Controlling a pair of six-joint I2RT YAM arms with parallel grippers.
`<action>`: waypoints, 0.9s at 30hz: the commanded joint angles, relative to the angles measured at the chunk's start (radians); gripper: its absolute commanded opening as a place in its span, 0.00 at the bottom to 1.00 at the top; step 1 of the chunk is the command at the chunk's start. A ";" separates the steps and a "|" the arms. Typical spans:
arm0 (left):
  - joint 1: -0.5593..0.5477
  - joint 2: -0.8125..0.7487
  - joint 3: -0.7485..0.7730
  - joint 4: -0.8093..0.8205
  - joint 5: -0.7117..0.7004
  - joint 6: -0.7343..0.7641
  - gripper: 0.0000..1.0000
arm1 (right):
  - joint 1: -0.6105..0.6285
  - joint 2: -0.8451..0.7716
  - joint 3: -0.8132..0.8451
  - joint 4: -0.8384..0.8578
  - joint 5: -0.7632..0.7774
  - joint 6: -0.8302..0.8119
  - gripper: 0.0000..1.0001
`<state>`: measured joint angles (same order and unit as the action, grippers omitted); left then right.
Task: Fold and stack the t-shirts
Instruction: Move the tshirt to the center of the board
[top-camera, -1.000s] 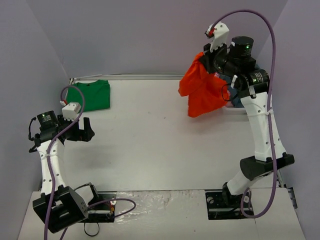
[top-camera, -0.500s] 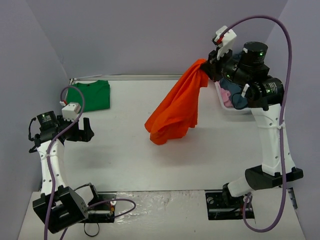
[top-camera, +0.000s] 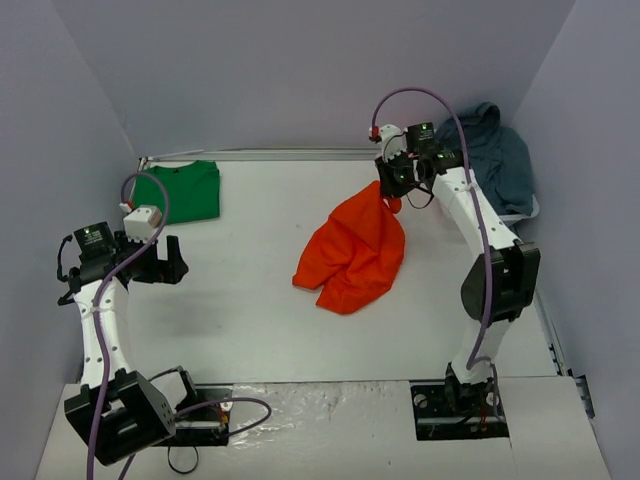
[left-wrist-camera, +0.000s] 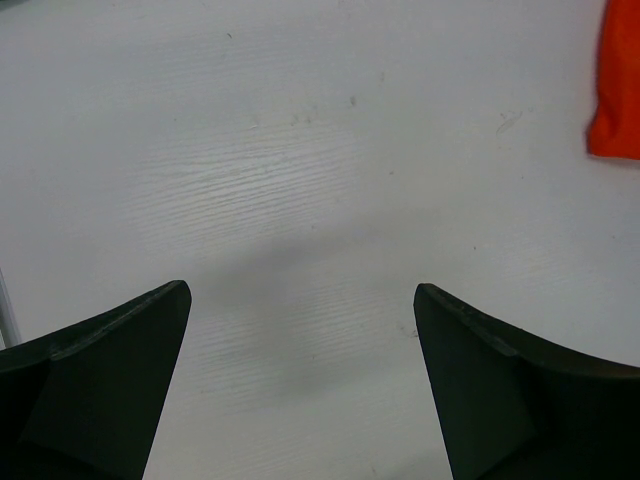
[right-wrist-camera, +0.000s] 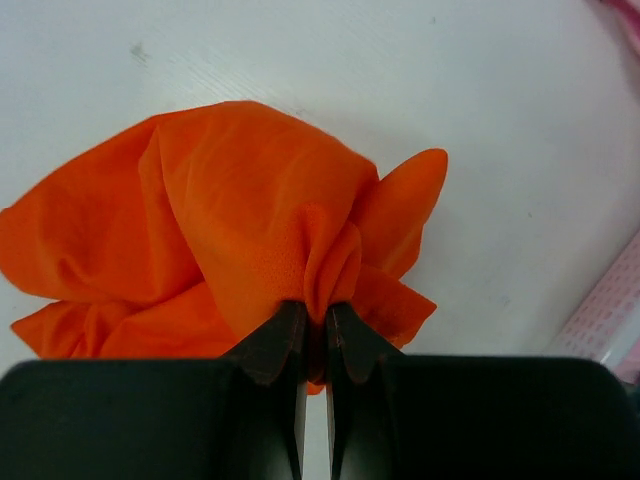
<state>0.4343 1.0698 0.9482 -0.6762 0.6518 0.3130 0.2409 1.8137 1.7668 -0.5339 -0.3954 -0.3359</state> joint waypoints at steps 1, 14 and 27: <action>0.009 0.009 0.043 -0.008 0.022 0.017 0.94 | -0.008 0.035 0.029 0.040 0.055 -0.005 0.00; 0.009 0.004 0.044 -0.013 0.029 0.021 0.94 | -0.005 0.133 0.085 0.092 0.448 0.055 0.79; 0.009 0.002 0.052 -0.008 0.016 0.003 0.94 | 0.223 -0.235 -0.179 -0.251 -0.011 -0.225 0.73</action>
<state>0.4343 1.0859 0.9482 -0.6773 0.6567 0.3130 0.3618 1.6211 1.6577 -0.6064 -0.2935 -0.4641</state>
